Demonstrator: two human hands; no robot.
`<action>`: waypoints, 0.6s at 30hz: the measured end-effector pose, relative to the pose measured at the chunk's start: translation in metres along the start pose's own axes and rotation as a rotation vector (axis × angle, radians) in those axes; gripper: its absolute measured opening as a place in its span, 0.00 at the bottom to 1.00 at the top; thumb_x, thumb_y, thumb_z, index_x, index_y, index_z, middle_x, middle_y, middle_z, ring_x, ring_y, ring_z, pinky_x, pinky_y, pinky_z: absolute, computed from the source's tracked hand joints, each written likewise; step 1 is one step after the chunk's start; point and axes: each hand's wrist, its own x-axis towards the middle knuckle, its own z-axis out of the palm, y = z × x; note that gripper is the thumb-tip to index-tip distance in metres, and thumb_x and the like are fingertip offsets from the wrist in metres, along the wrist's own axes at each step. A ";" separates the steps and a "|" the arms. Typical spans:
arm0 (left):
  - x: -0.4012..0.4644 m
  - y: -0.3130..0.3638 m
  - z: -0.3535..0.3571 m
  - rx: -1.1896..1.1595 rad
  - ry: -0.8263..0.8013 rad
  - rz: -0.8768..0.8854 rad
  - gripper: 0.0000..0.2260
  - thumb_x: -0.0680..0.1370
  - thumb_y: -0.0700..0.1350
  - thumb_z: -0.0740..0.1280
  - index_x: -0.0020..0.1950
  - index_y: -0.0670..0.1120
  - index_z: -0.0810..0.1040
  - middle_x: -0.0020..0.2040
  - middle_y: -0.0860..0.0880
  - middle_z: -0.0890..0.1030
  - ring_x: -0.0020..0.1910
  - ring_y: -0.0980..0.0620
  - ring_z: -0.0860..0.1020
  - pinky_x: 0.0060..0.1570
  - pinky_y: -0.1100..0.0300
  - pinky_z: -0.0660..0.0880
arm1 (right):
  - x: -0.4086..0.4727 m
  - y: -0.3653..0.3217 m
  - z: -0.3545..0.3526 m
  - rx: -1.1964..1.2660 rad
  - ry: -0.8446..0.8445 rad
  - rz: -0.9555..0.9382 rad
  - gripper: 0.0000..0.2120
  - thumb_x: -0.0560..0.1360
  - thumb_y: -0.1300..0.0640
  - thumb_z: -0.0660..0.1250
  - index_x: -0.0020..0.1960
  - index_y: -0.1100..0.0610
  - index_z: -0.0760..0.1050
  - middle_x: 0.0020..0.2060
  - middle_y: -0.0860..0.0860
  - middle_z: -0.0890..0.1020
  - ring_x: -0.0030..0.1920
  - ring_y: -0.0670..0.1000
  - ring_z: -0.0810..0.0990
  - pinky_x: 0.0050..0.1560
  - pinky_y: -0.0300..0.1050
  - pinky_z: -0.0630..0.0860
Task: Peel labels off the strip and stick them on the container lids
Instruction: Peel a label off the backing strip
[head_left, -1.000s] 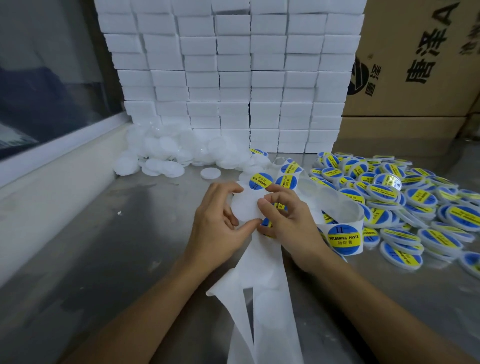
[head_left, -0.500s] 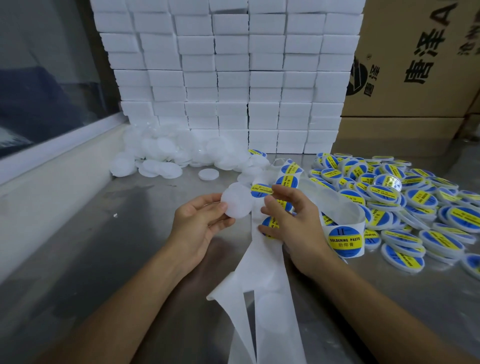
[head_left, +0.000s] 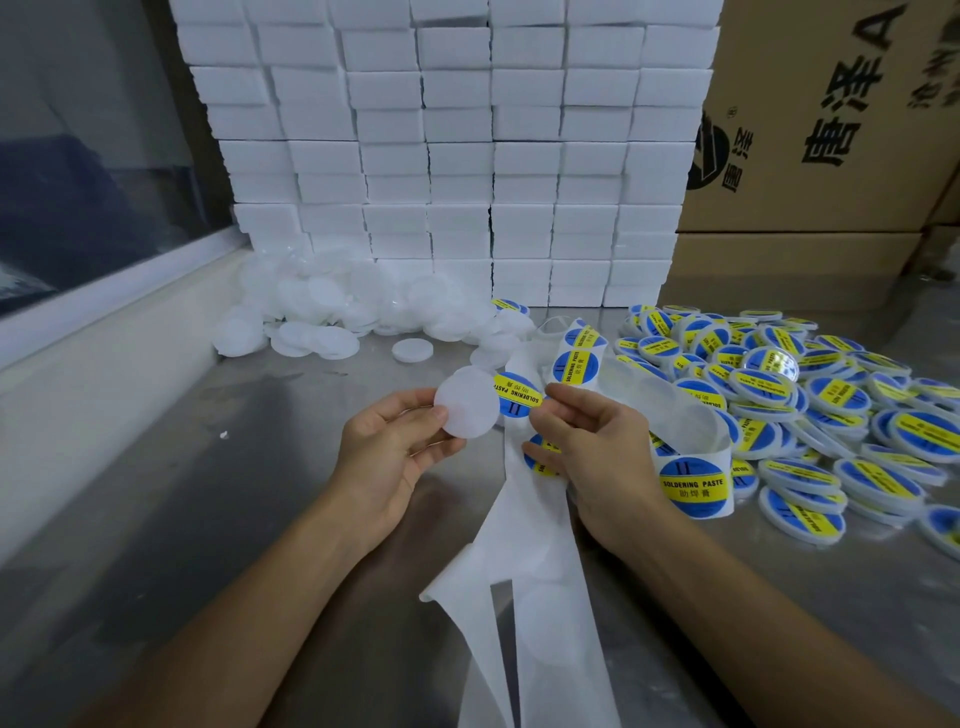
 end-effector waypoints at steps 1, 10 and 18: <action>0.000 0.000 0.000 -0.002 -0.007 -0.006 0.06 0.75 0.31 0.65 0.47 0.39 0.80 0.43 0.43 0.86 0.42 0.47 0.84 0.37 0.59 0.80 | 0.000 0.000 0.000 -0.004 -0.004 -0.005 0.15 0.72 0.67 0.72 0.57 0.57 0.80 0.37 0.44 0.85 0.38 0.41 0.84 0.41 0.41 0.83; -0.003 0.006 -0.002 0.063 -0.290 -0.078 0.11 0.65 0.34 0.69 0.46 0.41 0.77 0.48 0.41 0.82 0.45 0.45 0.81 0.43 0.54 0.81 | -0.003 -0.001 0.001 -0.071 -0.053 -0.081 0.07 0.73 0.62 0.73 0.46 0.50 0.82 0.37 0.47 0.85 0.38 0.42 0.83 0.42 0.44 0.83; -0.002 0.005 -0.003 0.058 -0.289 -0.076 0.11 0.65 0.34 0.69 0.45 0.42 0.77 0.42 0.44 0.83 0.41 0.48 0.82 0.39 0.57 0.80 | -0.006 -0.002 0.002 -0.119 -0.052 -0.079 0.04 0.73 0.60 0.74 0.43 0.51 0.82 0.37 0.46 0.86 0.40 0.44 0.84 0.42 0.41 0.82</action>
